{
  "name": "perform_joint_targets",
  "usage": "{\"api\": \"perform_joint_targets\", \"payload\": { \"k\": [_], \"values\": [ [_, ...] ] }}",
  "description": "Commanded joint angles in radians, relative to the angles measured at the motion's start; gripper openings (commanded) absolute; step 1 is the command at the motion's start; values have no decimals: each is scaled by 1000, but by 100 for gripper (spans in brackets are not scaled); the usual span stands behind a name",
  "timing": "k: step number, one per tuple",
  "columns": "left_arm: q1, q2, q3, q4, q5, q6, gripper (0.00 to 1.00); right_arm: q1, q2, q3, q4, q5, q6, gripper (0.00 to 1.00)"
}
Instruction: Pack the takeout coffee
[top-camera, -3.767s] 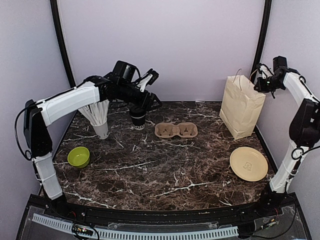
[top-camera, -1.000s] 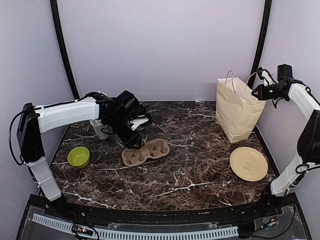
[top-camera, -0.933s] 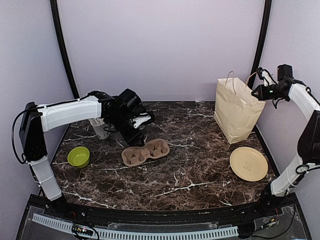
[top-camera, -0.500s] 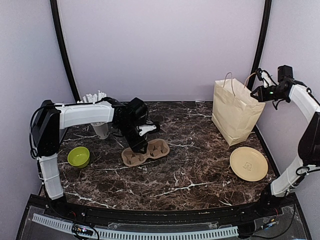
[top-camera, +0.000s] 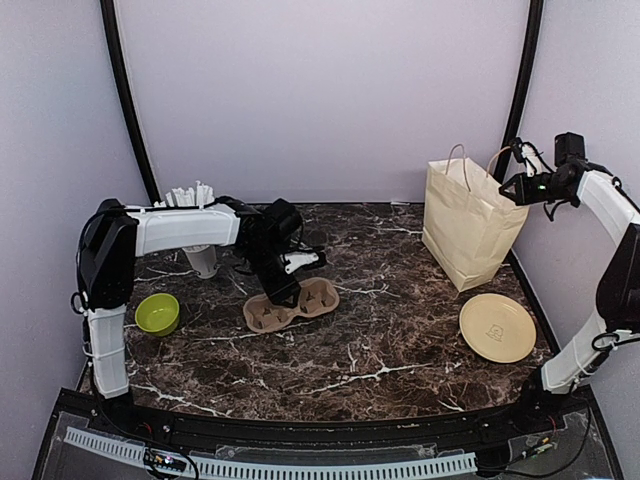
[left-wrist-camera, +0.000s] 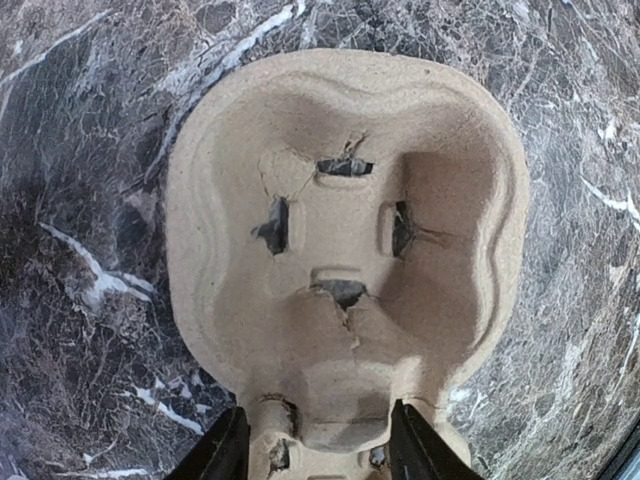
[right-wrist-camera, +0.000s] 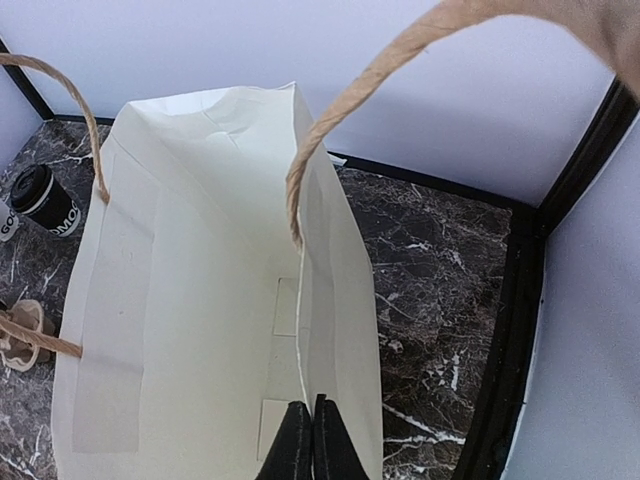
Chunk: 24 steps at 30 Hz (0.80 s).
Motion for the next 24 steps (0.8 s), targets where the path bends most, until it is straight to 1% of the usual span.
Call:
{"api": "perform_joint_targets", "payload": {
  "k": [1,7,15,20,24],
  "values": [
    [-4,13,32,-43,21,14,50,-3,-3,-20,12,-11,-5,0],
    [-6,30,33,-47,23,7,50,-2,1,-22,14,-14,-5,0],
    [-7,48,64,-77,55,-6,43,-3,1,-33,20,-16,-5,0],
    [-12,48,63,-83,65,-10,45,-3,2,-36,21,-18,-5,0],
    [-12,59,62,-83,64,-12,43,-2,2,-35,20,-21,-4,0]
  ]
}}
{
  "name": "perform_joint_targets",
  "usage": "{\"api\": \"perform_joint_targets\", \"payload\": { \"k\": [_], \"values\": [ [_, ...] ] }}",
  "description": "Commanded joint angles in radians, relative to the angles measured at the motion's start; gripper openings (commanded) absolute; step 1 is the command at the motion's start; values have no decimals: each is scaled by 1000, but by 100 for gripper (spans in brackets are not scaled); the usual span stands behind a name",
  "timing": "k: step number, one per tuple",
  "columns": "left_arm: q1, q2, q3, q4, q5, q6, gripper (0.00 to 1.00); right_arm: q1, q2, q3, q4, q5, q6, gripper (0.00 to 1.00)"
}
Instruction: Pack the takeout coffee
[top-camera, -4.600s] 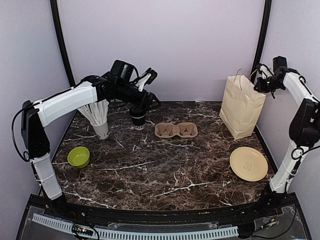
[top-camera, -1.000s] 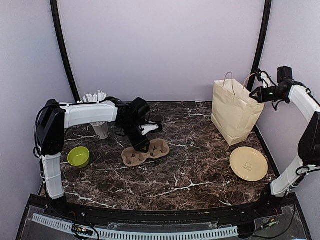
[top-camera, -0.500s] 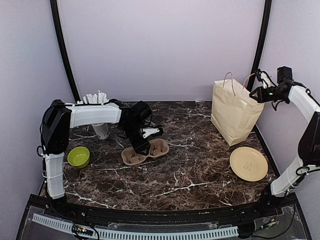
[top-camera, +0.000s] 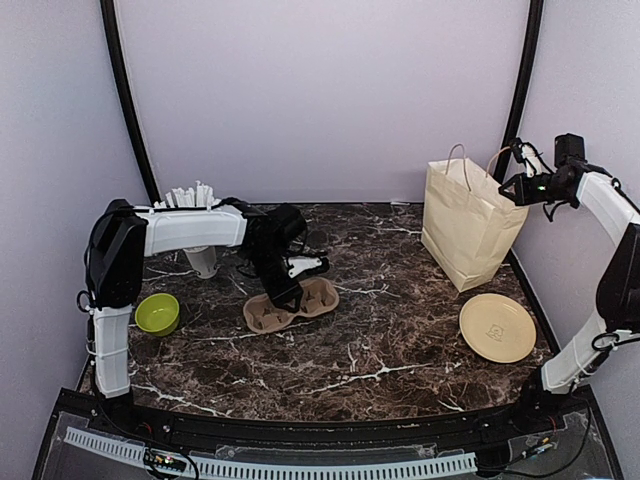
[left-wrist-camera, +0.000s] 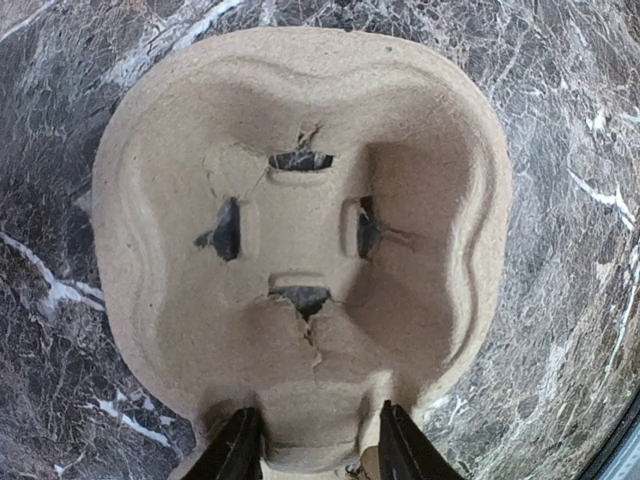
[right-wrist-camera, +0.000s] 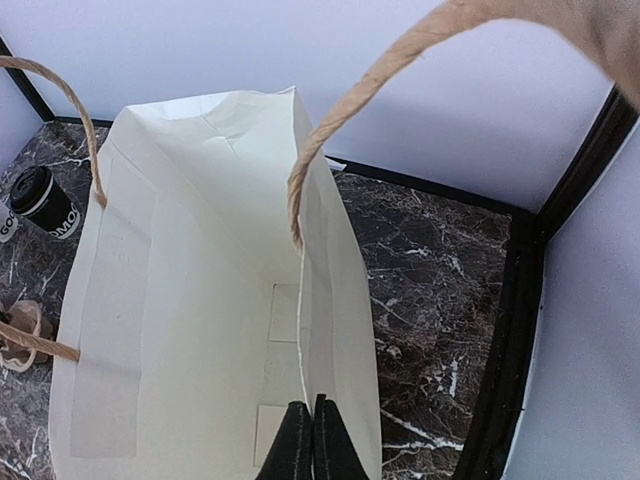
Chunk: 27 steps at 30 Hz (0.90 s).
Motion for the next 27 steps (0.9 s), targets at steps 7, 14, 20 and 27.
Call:
{"api": "perform_joint_targets", "payload": {
  "k": [7,14,20,27],
  "values": [
    [-7,12,31,-42,24,-10,38,-2,-5,-25,-9,-10,-4,0],
    [-12,-31,66,-68,74,-29,33,1,-24,-18,-22,-41,-19,0],
    [-14,-144,75,-77,95,-51,32,51,-62,-16,-52,-61,-88,0],
    [-15,-322,80,-64,143,-85,32,189,-110,-24,-153,-99,-243,0]
  ]
}}
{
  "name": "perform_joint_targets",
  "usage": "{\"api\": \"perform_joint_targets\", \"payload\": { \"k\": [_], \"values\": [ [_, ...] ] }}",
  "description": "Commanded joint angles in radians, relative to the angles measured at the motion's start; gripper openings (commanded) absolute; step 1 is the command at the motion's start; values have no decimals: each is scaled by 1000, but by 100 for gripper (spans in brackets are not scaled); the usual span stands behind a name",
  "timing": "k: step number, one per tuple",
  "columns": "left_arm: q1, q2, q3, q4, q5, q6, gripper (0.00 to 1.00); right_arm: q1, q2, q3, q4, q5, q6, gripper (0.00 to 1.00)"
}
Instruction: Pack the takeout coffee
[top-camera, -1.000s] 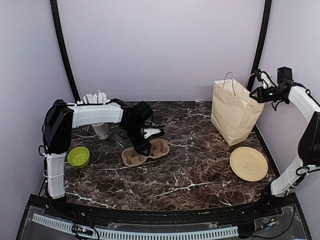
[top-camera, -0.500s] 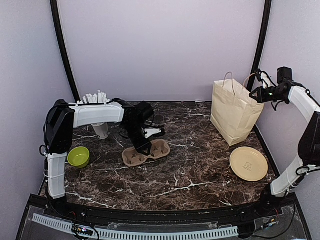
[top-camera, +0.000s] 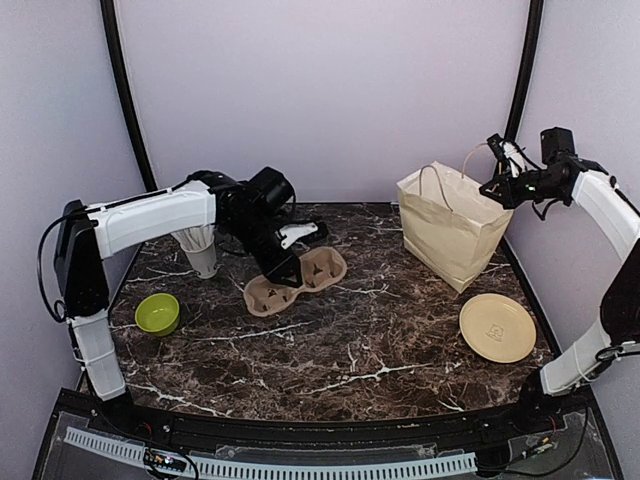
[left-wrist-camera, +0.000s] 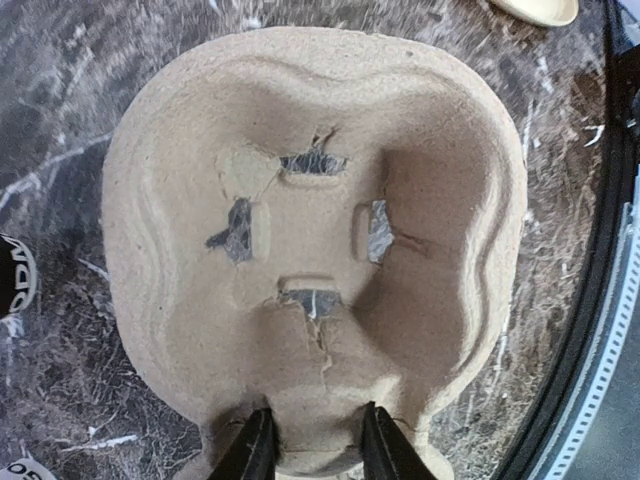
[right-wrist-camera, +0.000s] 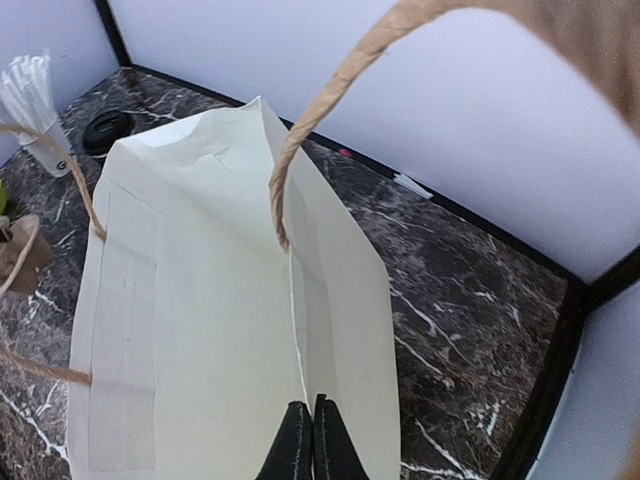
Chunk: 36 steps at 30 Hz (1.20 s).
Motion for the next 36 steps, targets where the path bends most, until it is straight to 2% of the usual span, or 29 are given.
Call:
{"api": "perform_joint_targets", "payload": {
  "k": [1,5,10,14,18,23,30,36],
  "values": [
    [-7,-199,38,-5,69,-29,32,87,-43,-13,-99,-66,-132,0],
    [-10,-331,50,62,112,-35,32,211,-68,-33,-153,-85,-202,0],
    [-12,-470,56,181,174,-82,32,362,-77,-83,-161,-62,-208,0],
    [-15,-527,25,345,311,-133,32,468,-59,-80,-183,-46,-205,0],
    [-31,-506,40,473,382,-159,31,542,-42,-35,-227,-43,-204,0],
    [-85,-462,87,533,398,-141,31,583,-28,65,-295,-63,-178,0],
    [-138,-422,52,629,399,-112,31,606,-21,35,-292,-114,-156,0],
    [-201,-361,54,675,418,-77,31,608,-3,74,-310,-174,-141,0]
  ]
}}
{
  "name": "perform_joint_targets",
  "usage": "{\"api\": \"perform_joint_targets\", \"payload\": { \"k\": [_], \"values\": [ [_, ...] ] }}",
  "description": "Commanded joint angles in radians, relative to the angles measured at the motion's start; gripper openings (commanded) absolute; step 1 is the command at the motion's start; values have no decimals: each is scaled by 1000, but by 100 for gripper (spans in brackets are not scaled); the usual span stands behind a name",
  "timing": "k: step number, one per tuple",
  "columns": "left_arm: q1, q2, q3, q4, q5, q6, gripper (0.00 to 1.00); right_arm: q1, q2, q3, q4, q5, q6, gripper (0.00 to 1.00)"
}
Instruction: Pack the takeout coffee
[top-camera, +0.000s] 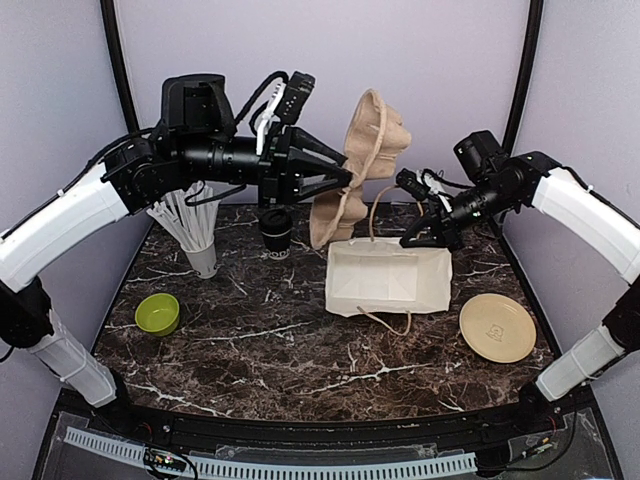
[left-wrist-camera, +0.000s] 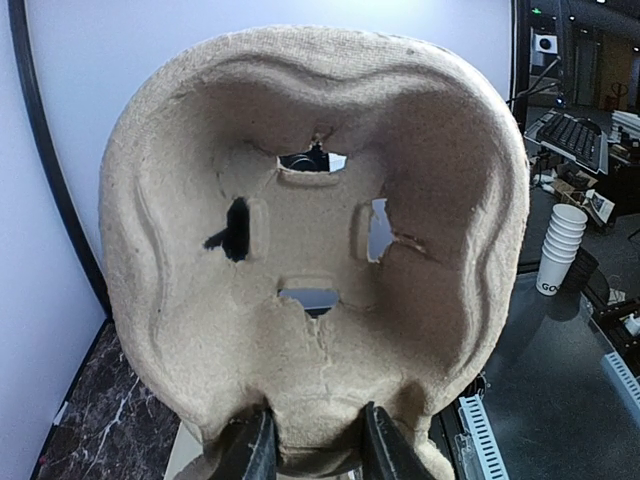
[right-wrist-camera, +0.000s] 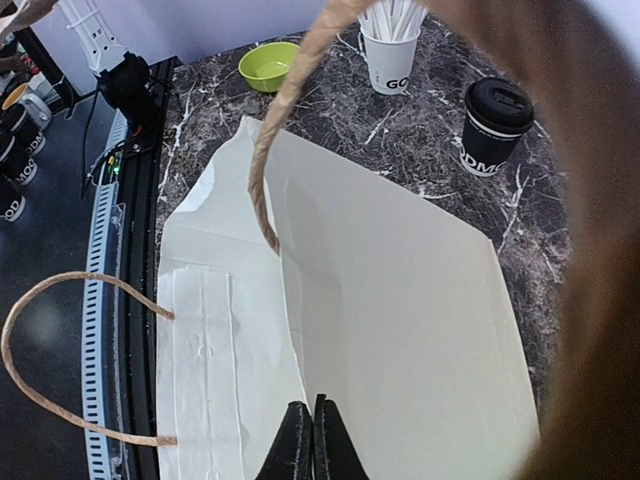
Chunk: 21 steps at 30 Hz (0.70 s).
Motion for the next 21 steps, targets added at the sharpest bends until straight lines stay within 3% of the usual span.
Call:
{"api": "perform_joint_targets", "payload": {
  "k": [1,12,21],
  "values": [
    [-43,34,-3,91,41,42,31,10,17,51,-28,-78,22,0],
    [-94,180,-13,192,101,63,31,11,1,48,-37,-101,33,1],
    [-105,251,-32,168,19,121,30,11,-1,47,-30,-109,51,1]
  ]
}}
